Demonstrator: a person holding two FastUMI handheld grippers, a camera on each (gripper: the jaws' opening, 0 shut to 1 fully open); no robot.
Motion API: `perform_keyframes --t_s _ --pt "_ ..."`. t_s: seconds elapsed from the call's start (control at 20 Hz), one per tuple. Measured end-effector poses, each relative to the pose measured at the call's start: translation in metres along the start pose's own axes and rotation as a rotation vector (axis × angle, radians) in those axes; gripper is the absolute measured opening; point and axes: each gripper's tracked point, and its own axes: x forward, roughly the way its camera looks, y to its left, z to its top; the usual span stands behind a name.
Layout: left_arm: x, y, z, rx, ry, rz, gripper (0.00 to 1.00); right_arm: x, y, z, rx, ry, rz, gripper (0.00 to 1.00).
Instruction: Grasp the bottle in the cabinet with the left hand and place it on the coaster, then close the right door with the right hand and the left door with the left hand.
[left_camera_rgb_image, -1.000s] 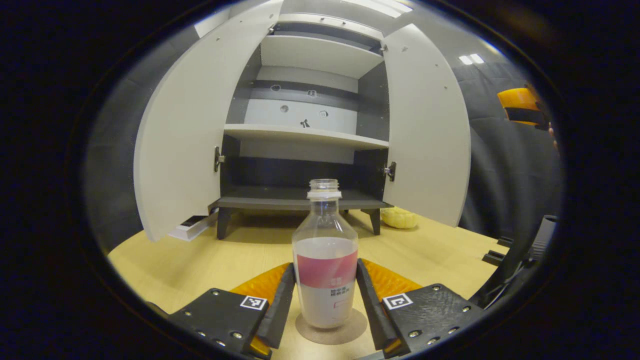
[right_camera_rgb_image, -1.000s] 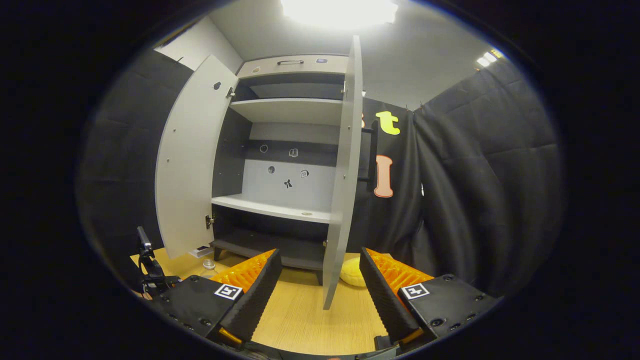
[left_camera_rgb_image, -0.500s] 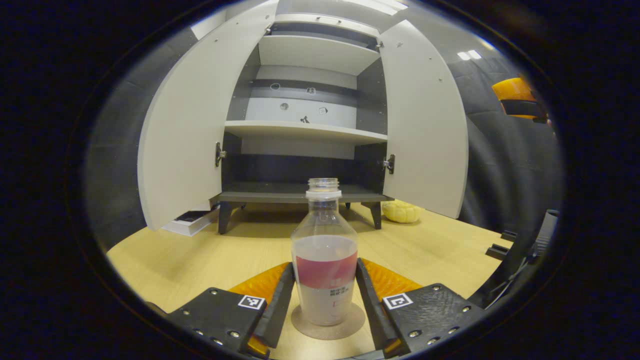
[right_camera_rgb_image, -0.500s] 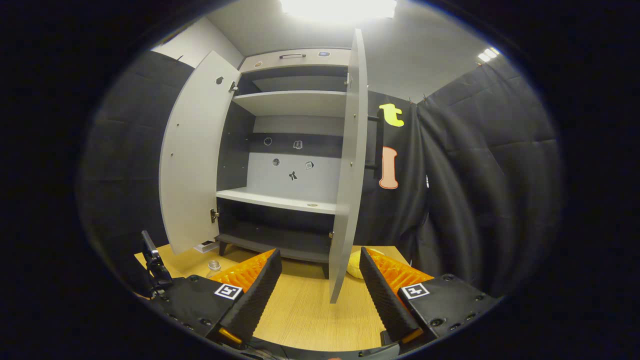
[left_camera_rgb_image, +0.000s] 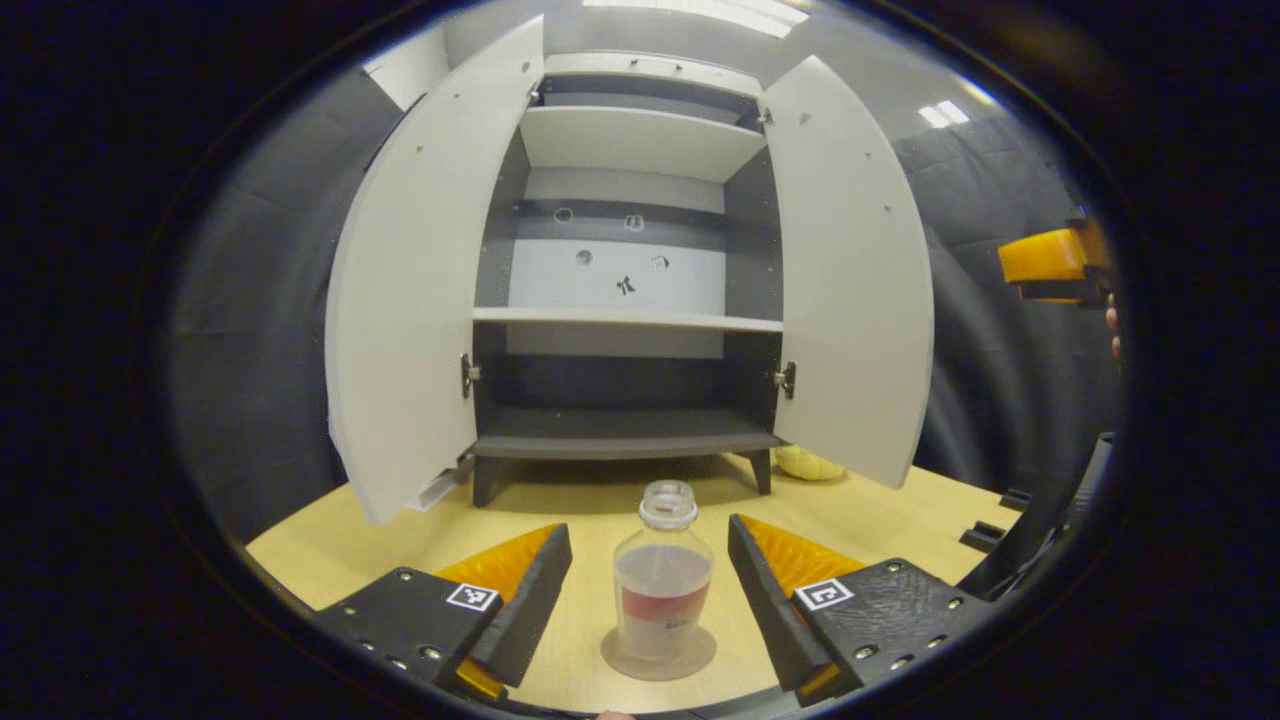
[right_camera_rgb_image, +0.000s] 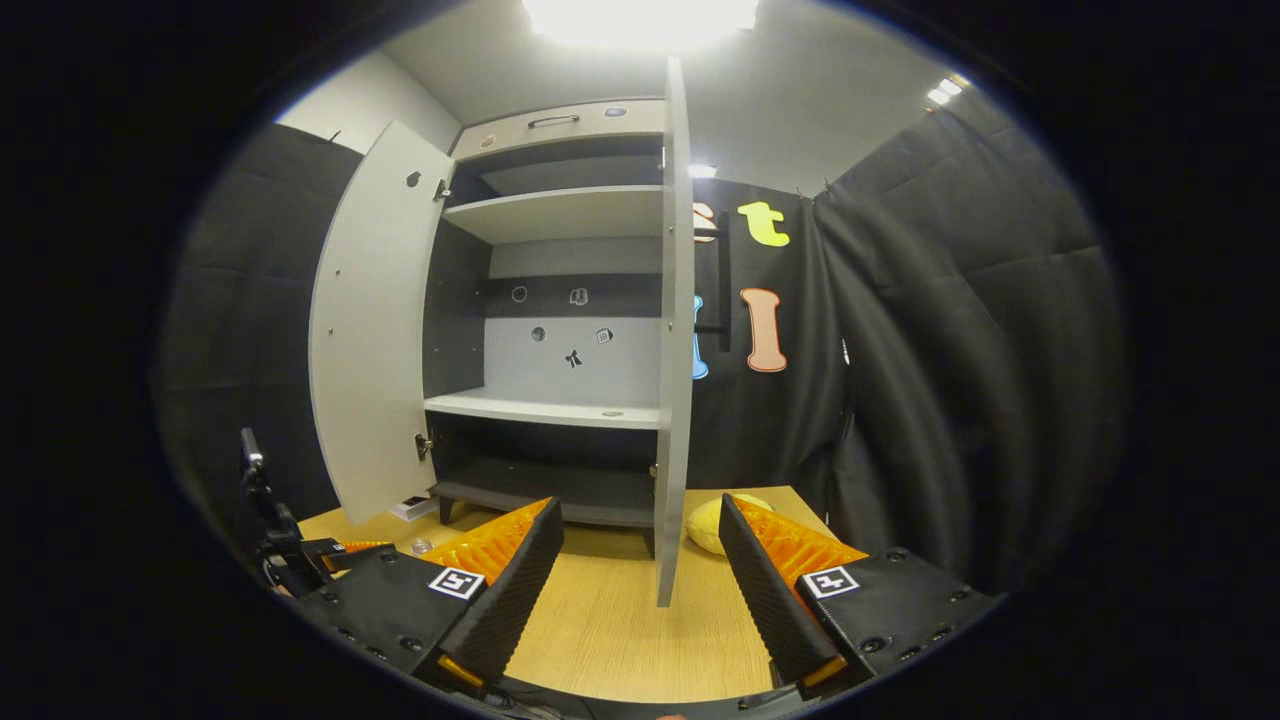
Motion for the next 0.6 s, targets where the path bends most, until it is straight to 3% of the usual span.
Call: perform_keyframes --t_s 0.45,0.6 --pt "-0.022 0.03 0.072 0.07 -0.095 0.116 0.91 0.019 -0.016 0.044 0.092 -0.103 0.009 0.99" --pt "-0.026 0.042 0.089 0.06 -0.102 0.156 0.91 0.028 -0.036 0.048 0.129 -0.104 -0.037 0.99"
